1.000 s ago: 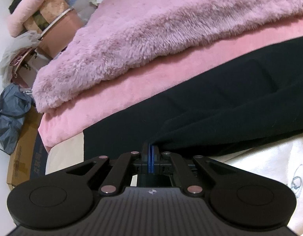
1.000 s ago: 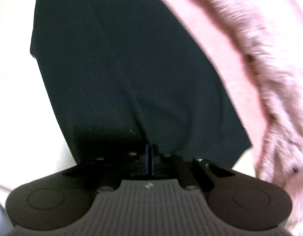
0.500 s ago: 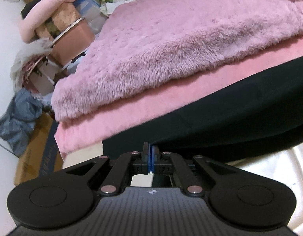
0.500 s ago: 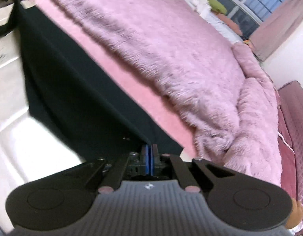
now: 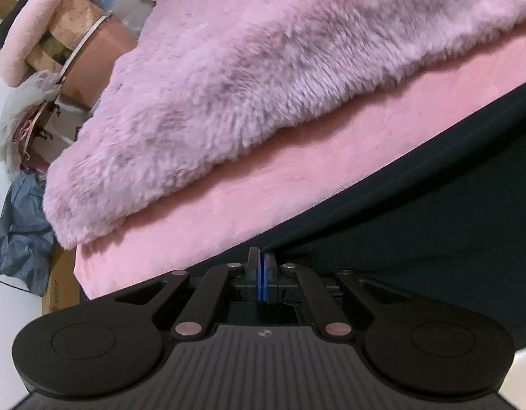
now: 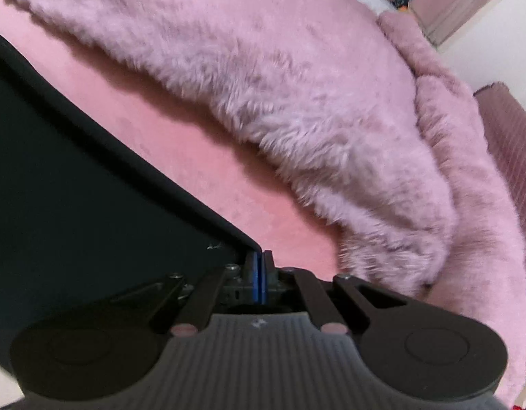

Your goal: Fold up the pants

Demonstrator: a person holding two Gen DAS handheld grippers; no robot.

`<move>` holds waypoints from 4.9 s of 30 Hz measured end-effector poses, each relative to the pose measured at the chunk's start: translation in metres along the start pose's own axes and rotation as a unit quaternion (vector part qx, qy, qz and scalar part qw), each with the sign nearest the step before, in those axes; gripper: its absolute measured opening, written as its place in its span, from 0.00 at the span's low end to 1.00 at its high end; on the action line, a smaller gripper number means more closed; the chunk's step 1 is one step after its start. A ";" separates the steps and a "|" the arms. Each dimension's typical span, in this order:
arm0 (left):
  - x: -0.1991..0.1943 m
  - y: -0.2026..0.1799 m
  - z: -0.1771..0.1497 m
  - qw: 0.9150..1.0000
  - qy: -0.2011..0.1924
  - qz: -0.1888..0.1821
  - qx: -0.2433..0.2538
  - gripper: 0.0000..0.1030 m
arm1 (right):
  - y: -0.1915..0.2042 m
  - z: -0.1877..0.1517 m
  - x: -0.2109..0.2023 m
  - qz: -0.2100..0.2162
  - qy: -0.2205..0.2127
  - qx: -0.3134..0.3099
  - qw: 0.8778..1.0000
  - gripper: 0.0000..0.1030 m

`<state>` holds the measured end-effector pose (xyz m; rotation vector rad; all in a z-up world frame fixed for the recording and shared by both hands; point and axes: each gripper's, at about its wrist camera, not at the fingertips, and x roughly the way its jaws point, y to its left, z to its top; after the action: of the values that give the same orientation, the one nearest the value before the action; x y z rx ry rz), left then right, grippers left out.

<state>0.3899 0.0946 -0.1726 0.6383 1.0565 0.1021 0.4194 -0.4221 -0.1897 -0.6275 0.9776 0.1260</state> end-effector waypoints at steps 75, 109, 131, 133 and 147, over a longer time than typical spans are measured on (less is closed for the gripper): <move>-0.139 -0.020 -0.163 0.952 -0.101 -0.210 -0.197 0.41 | -0.076 -0.315 -0.159 -0.116 0.000 0.453 0.884 0.35; -0.105 -0.001 -0.131 0.956 -0.065 -0.180 -0.224 0.01 | -0.114 -0.165 -0.009 0.129 0.211 -0.151 0.957 0.28; -0.110 0.016 -0.106 0.971 -0.082 -0.107 -0.198 0.00 | -0.118 -0.193 -0.077 0.097 0.147 -0.135 0.975 0.01; -0.114 0.025 -0.100 0.973 -0.090 -0.099 -0.190 0.00 | -0.120 -0.193 -0.087 0.085 0.135 -0.120 0.980 0.01; -0.063 0.024 -0.039 0.993 -0.035 -0.083 -0.076 0.00 | -0.127 -0.197 -0.078 0.059 0.139 -0.050 0.987 0.00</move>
<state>0.3305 0.1081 -0.1238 0.4125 1.0188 0.0150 0.2778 -0.6199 -0.1495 -0.6906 1.2852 0.1957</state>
